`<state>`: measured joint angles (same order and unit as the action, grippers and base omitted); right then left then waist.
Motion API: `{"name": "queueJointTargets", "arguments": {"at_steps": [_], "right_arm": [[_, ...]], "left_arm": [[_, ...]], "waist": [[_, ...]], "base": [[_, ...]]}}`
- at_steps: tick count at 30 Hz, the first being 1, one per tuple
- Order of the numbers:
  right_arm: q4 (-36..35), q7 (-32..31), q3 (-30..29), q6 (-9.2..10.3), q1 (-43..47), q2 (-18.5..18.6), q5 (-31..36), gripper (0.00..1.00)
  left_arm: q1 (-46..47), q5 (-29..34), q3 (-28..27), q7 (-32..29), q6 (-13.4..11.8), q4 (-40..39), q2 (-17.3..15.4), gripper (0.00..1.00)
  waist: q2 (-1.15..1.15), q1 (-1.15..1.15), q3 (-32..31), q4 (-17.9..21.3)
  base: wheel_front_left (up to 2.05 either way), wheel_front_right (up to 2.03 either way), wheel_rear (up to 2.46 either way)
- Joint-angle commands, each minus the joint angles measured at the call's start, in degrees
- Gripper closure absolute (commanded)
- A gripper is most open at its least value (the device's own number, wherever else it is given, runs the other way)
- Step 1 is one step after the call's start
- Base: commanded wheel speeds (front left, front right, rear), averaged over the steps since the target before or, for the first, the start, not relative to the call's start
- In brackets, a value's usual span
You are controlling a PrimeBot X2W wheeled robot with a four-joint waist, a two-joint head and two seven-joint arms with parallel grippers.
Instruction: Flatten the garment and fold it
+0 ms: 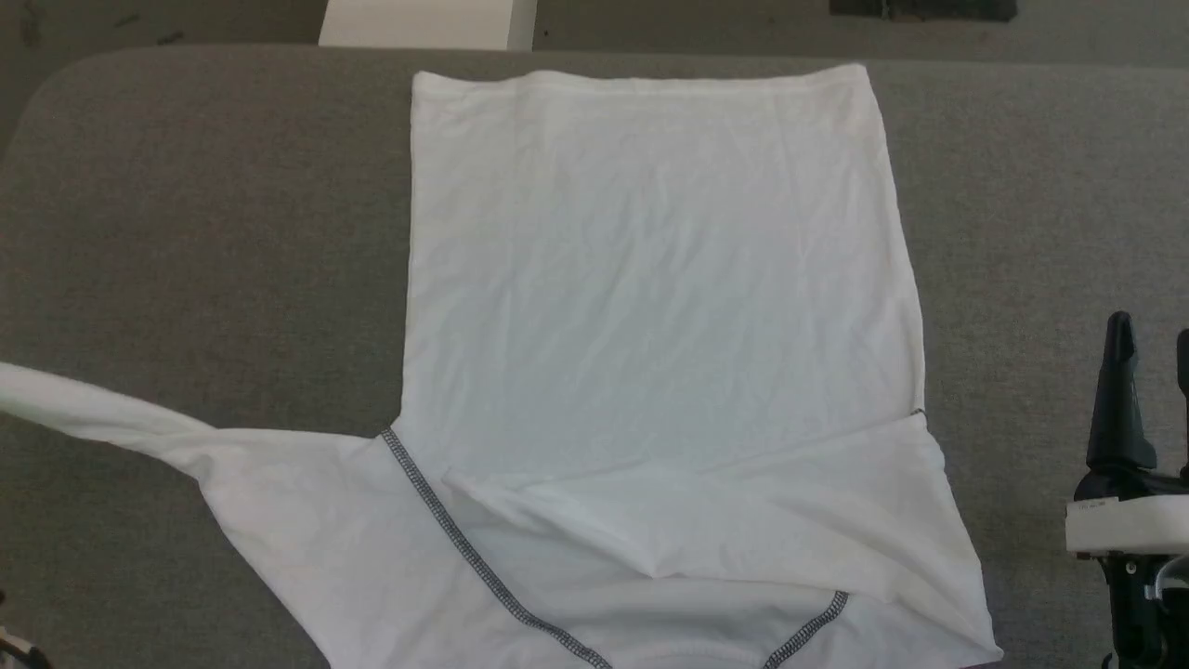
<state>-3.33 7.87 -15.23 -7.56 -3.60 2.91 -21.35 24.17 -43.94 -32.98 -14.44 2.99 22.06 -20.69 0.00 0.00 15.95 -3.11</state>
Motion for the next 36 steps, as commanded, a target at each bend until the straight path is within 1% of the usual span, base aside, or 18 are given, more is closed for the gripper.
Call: {"name": "queueJointTargets", "arguments": {"at_steps": [1, 4, 8, 11, 13, 15, 17, 19, 23, 28, 31, 34, 36], "right_arm": [[0.42, 0.47, 0.02, 0.08, 0.92, -0.03, -0.53, 0.0], [1.08, 0.69, 0.13, 0.08, 1.8, -0.03, -0.89, 0.0], [1.51, 0.85, 0.56, 0.08, 2.2, -0.03, -1.24, 0.0], [1.71, 0.84, 0.82, 0.08, 2.17, -0.03, -1.25, 0.0], [1.62, 0.77, 0.94, 0.08, 2.18, -0.03, -1.25, 0.0], [1.65, 0.68, 1.24, 0.08, 2.1, -0.03, -1.32, 0.0], [1.5, 0.66, 1.39, 0.08, 1.94, -0.03, -1.43, 0.0], [1.44, 0.67, 1.93, 0.08, 1.67, -0.03, -1.56, 0.0], [1.82, 0.86, 2.96, 0.08, 1.4, -0.03, -1.9, 0.0], [2.65, 1.45, 3.85, 0.08, 1.33, -0.03, -2.36, 0.0], [3.15, 1.95, 4.42, 0.08, 1.31, -0.03, -2.74, 0.0], [3.56, 2.42, 4.79, 0.08, 1.03, -0.03, -2.97, 0.0], [3.89, 2.66, 5.09, 0.08, 0.78, -0.03, -3.03, 0.0]], "left_arm": [[-1.6, -0.67, 0.64, 0.15, 0.96, -3.17, 1.84, 1.0], [-4.51, -1.11, 3.76, -0.91, 1.9, -12.18, 6.04, 1.0], [-6.54, -1.67, 10.77, -4.27, 2.51, -22.47, 11.8, 1.0], [-7.63, -0.64, 18.12, -6.69, 2.54, -28.98, 15.19, 1.0], [-7.87, 0.64, 24.17, -7.95, 1.91, -32.05, 16.56, 1.0], [-7.58, 1.12, 30.17, -8.53, 1.01, -33.46, 17.31, 1.0], [-6.91, 1.83, 36.47, -9.01, 0.52, -32.89, 17.61, 1.0], [-5.97, 1.87, 42.22, -8.87, 0.28, -30.71, 17.74, 1.0], [-3.88, -0.21, 53.43, -6.31, -0.64, -25.59, 17.79, 1.0], [0.1, -1.27, 63.66, -3.73, -1.15, -19.15, 17.8, 1.0], [2.46, -0.91, 69.22, -2.99, -0.75, -15.01, 17.8, 1.0], [4.21, -0.41, 74.53, -3.64, 0.19, -11.25, 17.81, 1.0], [4.19, -2.12, 78.03, -5.82, 1.01, -9.26, 17.81, 1.0]], "waist": [[0.0, 0.0, -5.12, -1.12], [0.0, 0.0, -6.4, -1.34], [0.0, 0.0, -7.36, -1.04], [0.0, 0.0, -7.96, -0.61], [0.0, 0.0, -8.09, -0.26], [0.0, 0.0, -8.06, 0.35], [0.0, 0.0, -7.74, 0.78], [0.0, 0.0, -7.45, 1.52], [0.0, 0.0, -6.6, 3.08], [0.0, 0.0, -5.28, 4.92], [0.0, 0.0, -4.37, 5.85], [0.0, 0.0, -3.61, 6.47], [0.0, 0.0, -3.39, 6.85]], "base": [[0.0, 0.0, 0.0], [0.0, 0.0, 0.0], [0.0, 0.0, 0.0], [0.0, 0.0, 0.0], [0.0, 0.0, 0.0], [0.0, 0.0, 0.0], [0.0, 0.0, 0.0], [0.0, 0.0, 0.0], [0.0, 0.0, 0.0], [0.0, 0.0, 0.0], [0.0, 0.0, 0.0], [0.0, 0.0, 0.0], [0.0, 0.0, 0.0]]}}
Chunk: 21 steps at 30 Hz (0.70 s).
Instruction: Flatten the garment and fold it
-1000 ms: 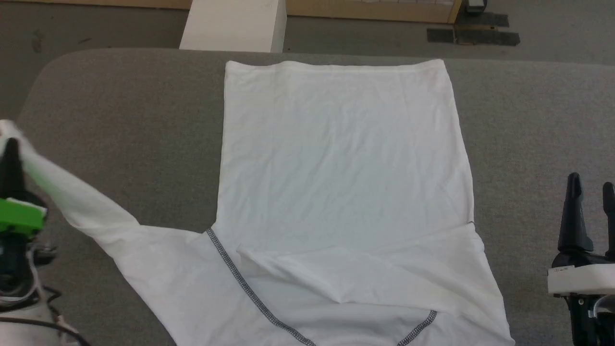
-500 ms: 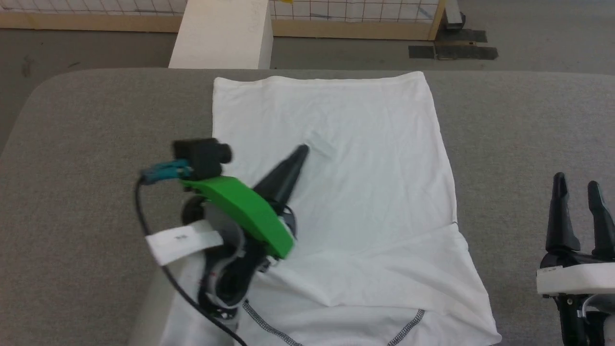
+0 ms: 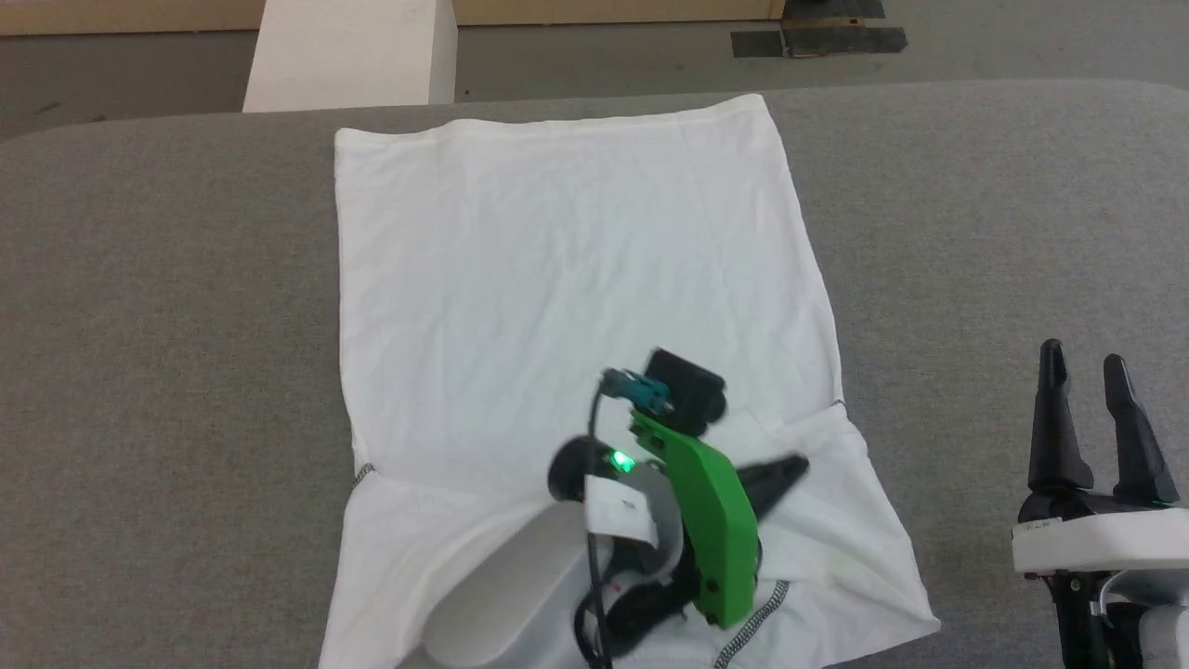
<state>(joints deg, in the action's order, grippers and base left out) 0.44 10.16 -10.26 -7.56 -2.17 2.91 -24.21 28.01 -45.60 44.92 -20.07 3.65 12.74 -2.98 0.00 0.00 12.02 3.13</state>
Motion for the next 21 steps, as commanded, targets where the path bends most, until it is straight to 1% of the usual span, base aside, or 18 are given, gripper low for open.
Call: {"name": "queueJointTargets", "arguments": {"at_steps": [1, 2, 3, 4, 5, 7, 9, 12, 14, 15, 17, 20, 21], "right_arm": [[0.28, 0.48, 0.2, 0.08, -0.78, -0.03, -0.17, 0.0], [0.4, 0.56, 0.19, 0.08, -0.86, -0.03, -0.15, 0.0], [0.55, 0.63, 0.11, 0.08, -0.94, -0.03, -0.08, 0.0], [0.65, 0.67, 0.03, 0.08, -1.0, -0.03, -0.04, 0.0], [0.77, 0.71, -0.1, 0.08, -1.1, -0.03, 0.0, 0.0], [0.93, 0.74, -0.28, 0.08, -1.35, -0.03, 0.09, 0.0], [1.07, 0.76, -0.42, 0.08, -1.45, -0.03, 0.19, 0.0], [1.07, 0.58, -0.74, 0.08, -1.52, -0.03, 0.52, 0.0], [0.91, 0.24, -0.69, 0.08, -1.57, -0.03, 0.78, 0.0], [0.78, 0.09, -0.69, 0.08, -1.6, -0.03, 0.91, 0.0], [0.48, -0.46, -0.72, 0.08, -1.7, -0.03, 1.12, 0.0], [0.32, -2.06, -0.63, 0.08, -1.68, -0.03, 1.39, 0.0], [0.4, -2.71, -0.67, 0.08, -1.7, -0.03, 1.41, 0.0]], "left_arm": [[-0.05, -2.33, 1.98, -2.33, 0.95, 0.89, 0.1, 1.0], [-0.28, -3.2, 3.03, -4.06, 1.01, 1.8, 0.1, 1.0], [-0.39, -3.51, 4.12, -6.11, 0.81, 3.06, 0.1, 0.85], [-0.57, -3.83, 4.67, -7.43, 0.61, 3.91, 0.1, 0.44], [-0.82, -4.28, 5.19, -8.91, 0.36, 4.77, 0.05, 0.0], [-0.92, -4.76, 5.82, -10.76, 0.4, 5.25, -0.38, 0.0], [-1.35, -6.7, 5.0, -11.47, 0.69, 4.12, -0.44, 0.0], [-1.24, -9.17, 0.24, -8.25, 0.28, 0.13, -1.01, 0.0], [-1.21, -10.64, -5.07, -3.7, -0.77, -2.76, -1.64, 0.0], [-0.87, -10.32, -7.52, -1.01, -1.28, -3.95, -2.36, 0.0], [-0.22, -8.28, -13.28, 6.27, -2.9, -5.94, -4.42, 0.0], [-0.04, -0.52, -19.09, 17.17, -6.06, -6.42, -9.96, 0.0], [-0.53, 1.34, -20.28, 19.73, -7.03, -6.18, -11.35, 0.0]], "waist": [[0.0, 0.0, 0.62, 0.77], [0.0, 0.0, 0.67, 0.82], [0.0, 0.0, 0.67, 0.82], [0.0, 0.0, 0.64, 0.8], [0.0, 0.0, 0.59, 0.72], [0.0, 0.0, 0.46, 0.48], [0.0, 0.0, 0.02, 0.06], [0.0, 0.0, -0.76, -0.78], [0.0, 0.0, -1.38, -1.23], [0.0, 0.0, -1.69, -1.46], [0.0, 0.0, -2.26, -1.92], [0.0, 0.0, -3.12, -2.47], [0.0, 0.0, -3.26, -2.59]], "base": [[0.0, 0.0, 0.0], [0.0, 0.0, 0.0], [0.0, 0.0, 0.0], [0.0, 0.0, 0.0], [0.0, 0.0, 0.0], [0.0, 0.0, 0.0], [0.0, 0.0, 0.0], [0.0, 0.0, 0.0], [0.0, 0.0, 0.0], [0.0, 0.0, 0.0], [0.0, 0.0, 0.0], [0.0, 0.0, 0.0], [0.0, 0.0, 0.0]]}}
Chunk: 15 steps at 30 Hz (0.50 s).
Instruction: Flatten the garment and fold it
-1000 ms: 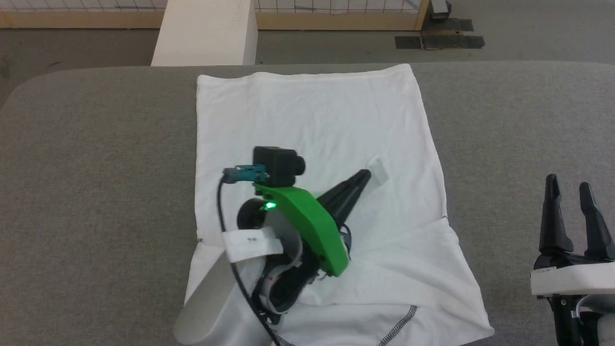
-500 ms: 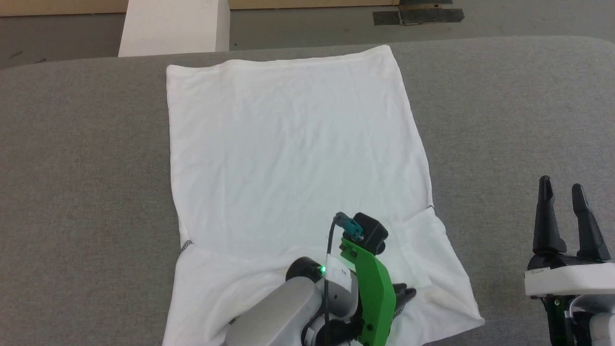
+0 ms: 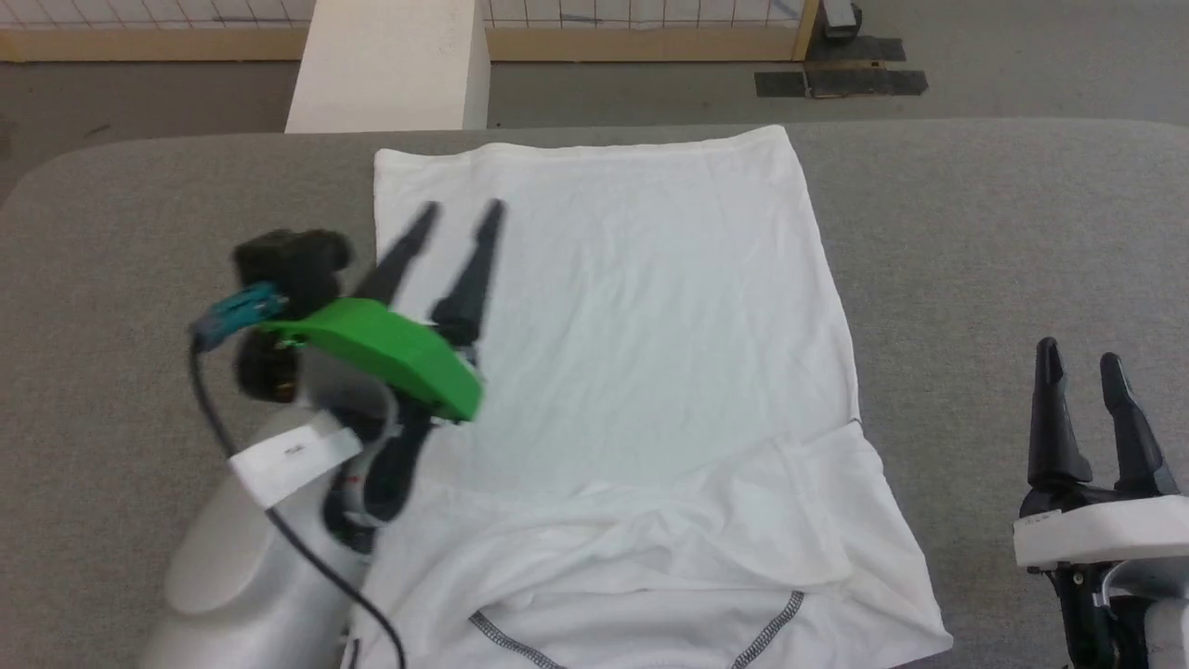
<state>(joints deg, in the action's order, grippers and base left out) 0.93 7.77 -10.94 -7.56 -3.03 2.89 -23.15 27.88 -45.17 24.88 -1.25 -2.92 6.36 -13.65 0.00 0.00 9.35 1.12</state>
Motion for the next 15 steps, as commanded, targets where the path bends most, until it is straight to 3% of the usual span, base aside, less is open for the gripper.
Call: {"name": "queueJointTargets", "arguments": {"at_steps": [1, 7, 15], "right_arm": [[-0.02, -1.17, 0.0, 0.08, -0.91, -0.02, 0.4, 0.0], [0.44, -6.55, 0.18, 0.08, -2.39, -0.02, 1.32, 0.0], [4.89, -23.57, -0.86, 0.08, -16.18, -0.02, 7.67, 0.0]], "left_arm": [[-1.0, 3.92, -1.28, 4.23, -1.69, 0.47, -2.68, 0.0], [-6.35, 10.26, -4.43, 13.45, -5.33, 3.06, -7.65, 0.0], [-9.63, 10.11, -7.44, 15.44, -7.52, -1.28, -6.88, 0.0]], "waist": [[0.0, 0.0, -0.71, -0.77], [0.0, 0.0, -0.04, -1.97], [0.0, 0.0, 5.25, -3.53]], "base": [[0.0, 0.0, 0.0], [0.0, 0.0, 0.0], [0.0, 0.0, 0.0]]}}
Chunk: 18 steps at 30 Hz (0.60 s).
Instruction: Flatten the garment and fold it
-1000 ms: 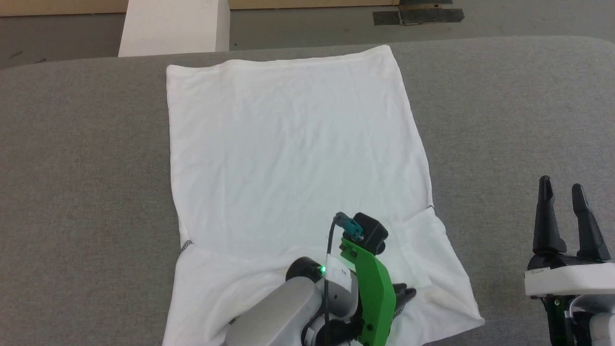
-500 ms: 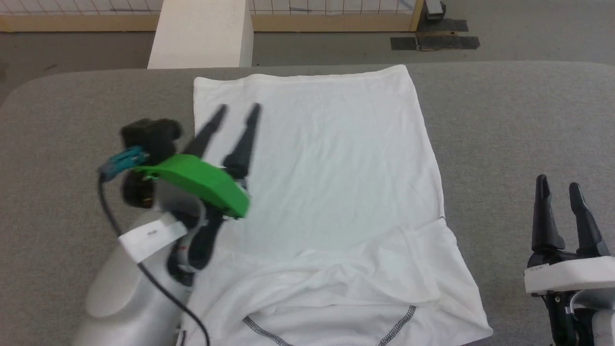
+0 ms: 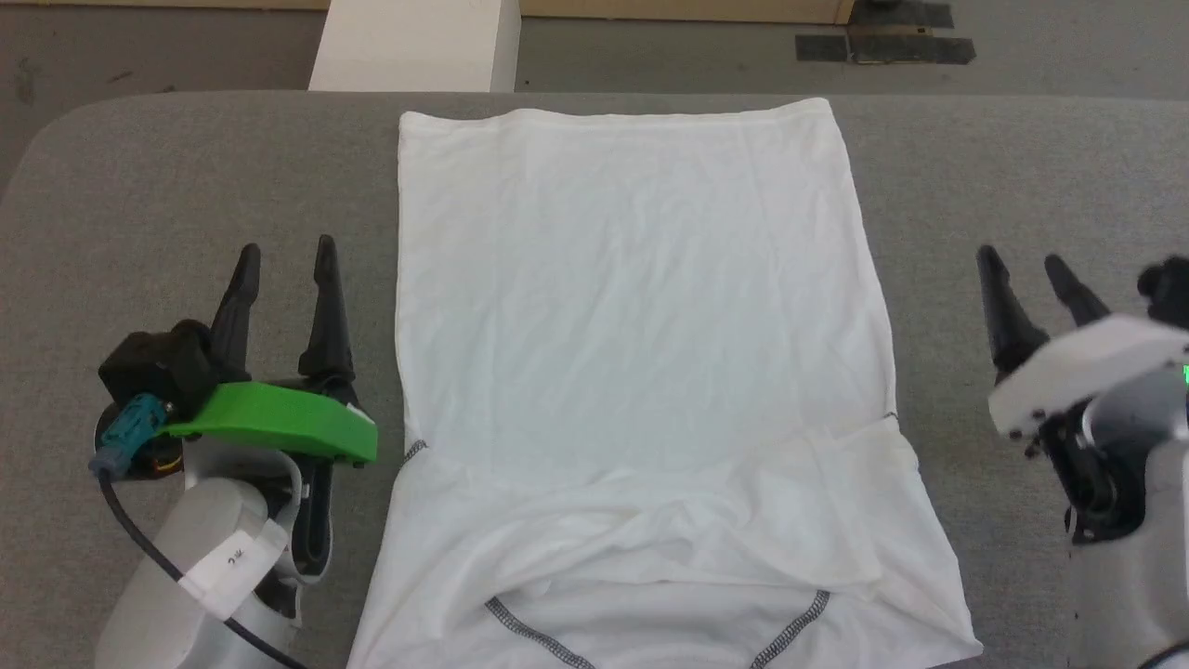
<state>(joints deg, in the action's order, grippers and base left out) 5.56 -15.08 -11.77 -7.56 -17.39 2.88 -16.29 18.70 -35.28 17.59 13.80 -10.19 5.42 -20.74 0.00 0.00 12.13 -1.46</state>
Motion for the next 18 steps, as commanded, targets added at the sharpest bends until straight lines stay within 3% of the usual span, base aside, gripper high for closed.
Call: {"name": "queueJointTargets", "arguments": {"at_steps": [1, 11, 18], "right_arm": [[1.0, -3.26, 0.01, 0.08, -4.33, -0.01, 2.02, 0.0], [10.92, -26.78, -1.33, 0.08, -35.16, 4.51, 14.29, 0.0], [15.59, -38.93, 1.01, 0.08, -48.44, 6.39, 22.15, 0.0]], "left_arm": [[-0.26, 0.2, -0.27, 0.44, -0.3, -1.07, 0.38, 0.0], [6.21, -0.2, -0.88, 0.64, 0.96, -6.91, 1.72, 0.0], [8.96, 0.19, -0.79, 0.86, 1.99, -8.9, 2.61, 0.0]], "waist": [[0.0, 0.0, 3.6, -1.31], [0.0, 0.0, 18.67, -6.57], [0.0, 0.0, 25.68, -9.67]], "base": [[0.0, 0.0, 0.0], [0.0, 0.0, 0.0], [0.0, 0.0, 0.0]]}}
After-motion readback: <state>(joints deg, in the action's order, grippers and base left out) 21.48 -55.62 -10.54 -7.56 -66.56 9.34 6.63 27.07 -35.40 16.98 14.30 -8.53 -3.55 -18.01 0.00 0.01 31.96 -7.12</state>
